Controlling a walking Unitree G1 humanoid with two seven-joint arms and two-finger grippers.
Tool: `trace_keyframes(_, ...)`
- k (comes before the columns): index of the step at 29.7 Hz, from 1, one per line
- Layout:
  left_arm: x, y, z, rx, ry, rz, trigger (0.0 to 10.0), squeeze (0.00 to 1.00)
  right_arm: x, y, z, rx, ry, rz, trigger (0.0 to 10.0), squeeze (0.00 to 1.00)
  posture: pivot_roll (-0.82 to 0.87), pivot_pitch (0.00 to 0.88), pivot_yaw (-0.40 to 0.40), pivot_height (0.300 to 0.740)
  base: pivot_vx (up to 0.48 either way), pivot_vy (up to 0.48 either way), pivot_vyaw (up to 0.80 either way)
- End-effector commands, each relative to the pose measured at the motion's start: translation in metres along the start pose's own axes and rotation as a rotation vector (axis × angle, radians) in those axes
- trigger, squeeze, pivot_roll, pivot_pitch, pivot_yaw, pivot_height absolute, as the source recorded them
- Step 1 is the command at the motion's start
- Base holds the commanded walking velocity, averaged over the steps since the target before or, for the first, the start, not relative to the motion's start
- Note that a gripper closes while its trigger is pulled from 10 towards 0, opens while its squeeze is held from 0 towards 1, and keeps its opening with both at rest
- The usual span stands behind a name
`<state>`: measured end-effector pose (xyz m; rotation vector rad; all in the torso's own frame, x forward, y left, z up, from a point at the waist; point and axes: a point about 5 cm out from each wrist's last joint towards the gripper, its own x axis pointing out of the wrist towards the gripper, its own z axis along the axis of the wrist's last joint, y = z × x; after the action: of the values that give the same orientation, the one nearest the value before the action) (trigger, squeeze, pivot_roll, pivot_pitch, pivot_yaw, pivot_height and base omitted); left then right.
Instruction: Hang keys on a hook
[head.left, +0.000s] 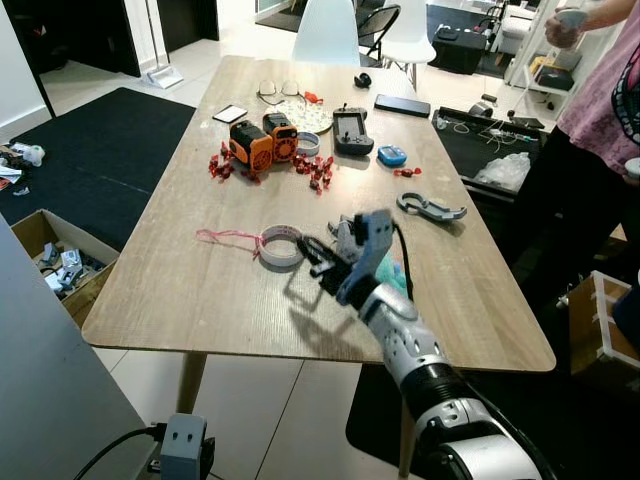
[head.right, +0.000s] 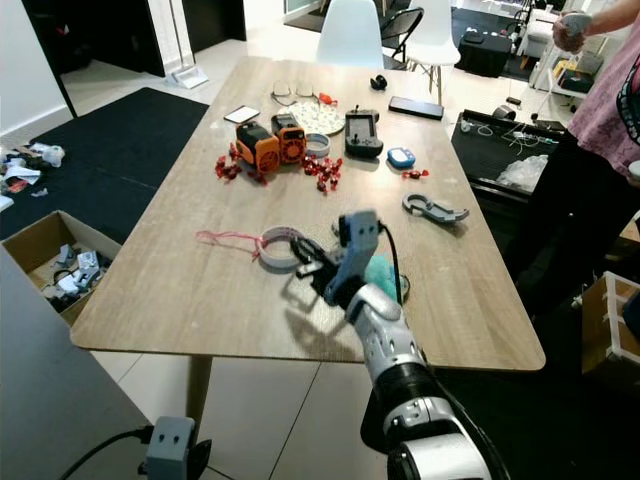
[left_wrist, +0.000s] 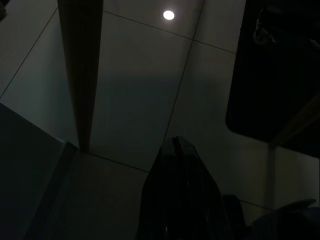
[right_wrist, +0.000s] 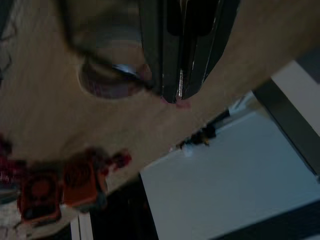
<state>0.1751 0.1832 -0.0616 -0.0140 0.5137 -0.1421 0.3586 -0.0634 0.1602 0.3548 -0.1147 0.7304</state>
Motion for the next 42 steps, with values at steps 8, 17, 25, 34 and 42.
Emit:
trace_keyframes(8,-0.004,0.004,-0.006,0.005,0.029,0.008,10.0,0.00,0.011,0.007,0.035,-0.012,-0.119,0.040,0.0,0.00,0.08,0.094,-0.067,0.740,0.000,0.000,0.00)
trace_keyframes(17,-0.004,0.005,-0.005,0.007,0.029,0.007,10.0,0.00,0.009,-0.011,0.069,-0.071,-0.185,-0.023,0.0,0.00,0.07,0.090,-0.063,0.740,0.000,0.000,0.00)
trace_keyframes(25,-0.002,0.006,-0.003,0.010,0.026,0.008,10.0,0.00,-0.016,-0.051,0.117,-0.186,-0.274,-0.178,0.0,0.00,0.07,0.085,-0.062,0.740,0.000,0.000,0.00)
trace_keyframes(34,-0.003,0.007,-0.003,0.010,0.026,0.008,10.0,0.00,-0.071,-0.107,0.165,-0.292,-0.369,-0.480,0.0,0.00,0.07,0.085,-0.063,0.740,0.000,0.000,0.00)
trace_keyframes(42,-0.004,0.006,-0.004,0.007,0.026,0.012,10.0,0.00,-0.174,-0.164,0.187,-0.332,-0.408,-0.939,0.0,0.00,0.08,0.078,-0.071,0.740,0.000,0.000,0.00)
